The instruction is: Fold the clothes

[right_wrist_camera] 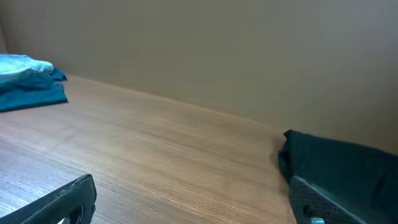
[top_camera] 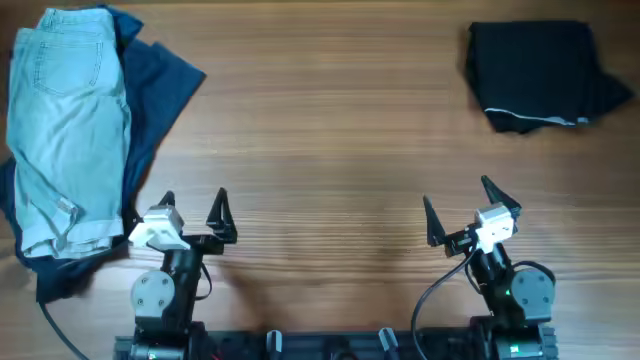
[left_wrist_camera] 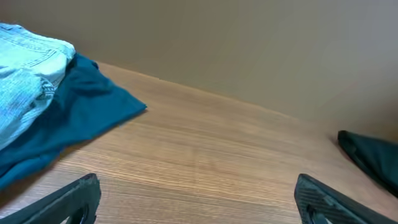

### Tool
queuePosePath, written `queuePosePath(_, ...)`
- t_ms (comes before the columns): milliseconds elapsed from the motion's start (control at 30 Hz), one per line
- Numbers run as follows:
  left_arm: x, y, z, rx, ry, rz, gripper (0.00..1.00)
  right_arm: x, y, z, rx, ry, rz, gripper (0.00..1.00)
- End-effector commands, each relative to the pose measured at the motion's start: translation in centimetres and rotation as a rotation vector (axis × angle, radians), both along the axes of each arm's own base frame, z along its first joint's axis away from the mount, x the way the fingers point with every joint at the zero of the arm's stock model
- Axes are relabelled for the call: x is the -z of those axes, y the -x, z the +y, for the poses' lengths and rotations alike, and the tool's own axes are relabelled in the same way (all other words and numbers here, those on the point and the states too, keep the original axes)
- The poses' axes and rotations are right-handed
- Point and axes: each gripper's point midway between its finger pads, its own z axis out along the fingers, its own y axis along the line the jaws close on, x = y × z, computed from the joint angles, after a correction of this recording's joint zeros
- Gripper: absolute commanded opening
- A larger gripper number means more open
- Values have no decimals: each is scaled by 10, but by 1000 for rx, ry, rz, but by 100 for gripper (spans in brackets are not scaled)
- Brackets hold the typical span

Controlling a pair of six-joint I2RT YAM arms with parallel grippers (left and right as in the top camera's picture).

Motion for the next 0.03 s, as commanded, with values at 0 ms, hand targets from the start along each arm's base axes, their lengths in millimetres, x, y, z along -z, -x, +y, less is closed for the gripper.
queuePosePath(0, 1, 0, 1, -4, -22, -1, 100, -2, 0, -2, 14, -7, -10, 100)
